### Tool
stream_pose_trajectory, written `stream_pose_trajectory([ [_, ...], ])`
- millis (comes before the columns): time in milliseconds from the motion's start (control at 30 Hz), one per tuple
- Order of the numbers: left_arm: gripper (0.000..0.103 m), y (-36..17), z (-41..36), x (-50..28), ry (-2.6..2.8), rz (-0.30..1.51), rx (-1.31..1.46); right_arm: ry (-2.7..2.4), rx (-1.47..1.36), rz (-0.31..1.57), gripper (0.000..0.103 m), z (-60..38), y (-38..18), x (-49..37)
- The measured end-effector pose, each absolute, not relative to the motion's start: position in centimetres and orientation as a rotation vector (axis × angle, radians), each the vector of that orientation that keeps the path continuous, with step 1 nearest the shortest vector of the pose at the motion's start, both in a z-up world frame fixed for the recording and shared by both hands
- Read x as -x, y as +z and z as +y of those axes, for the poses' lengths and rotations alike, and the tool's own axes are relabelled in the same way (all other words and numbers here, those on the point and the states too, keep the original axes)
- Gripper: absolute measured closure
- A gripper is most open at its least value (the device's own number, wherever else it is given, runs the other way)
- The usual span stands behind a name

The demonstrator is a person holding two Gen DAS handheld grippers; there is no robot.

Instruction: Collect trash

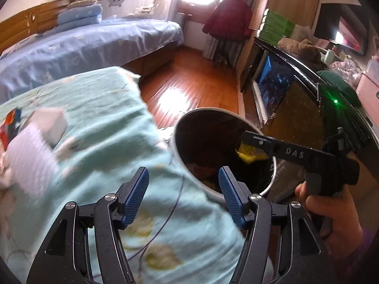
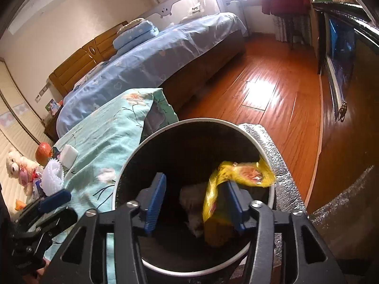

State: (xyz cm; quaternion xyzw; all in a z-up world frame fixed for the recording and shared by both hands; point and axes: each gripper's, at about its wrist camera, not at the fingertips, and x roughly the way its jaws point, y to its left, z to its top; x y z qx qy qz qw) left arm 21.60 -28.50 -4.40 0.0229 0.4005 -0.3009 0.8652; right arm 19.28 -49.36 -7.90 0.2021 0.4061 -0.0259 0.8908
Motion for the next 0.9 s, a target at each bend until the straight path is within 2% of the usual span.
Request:
stream_pose_trajectory([
  [300,0.036,-4.4,-22.2,-20.0,-0.519,0.832,0.041,-0.031,-0.432,0.828,0.041,-47.3,-7.3,-18.5],
  [500,0.035,-4.4,-18.2,-19.2,-0.427,0.814,0.088,0.019,-0.428,0.798,0.028,-44.0,-6.4,-17.6],
  [567,0.032,-4.5,-16.8,-18.9,-0.392,0.805,0.1,0.042,-0.432,0.788,0.019,-42.9,-6.2,-17.3],
  [633,0.029,-4.5,-15.4,-18.6,-0.354,0.797,0.115,0.068,-0.443,0.776,0.016,-41.8,-6.1,-16.9],
  [900,0.028,-4.7,-10.8,-17.7,-0.275,0.786,0.154,0.165,-0.391,0.76,0.016,-36.1,-5.3,-16.8],
])
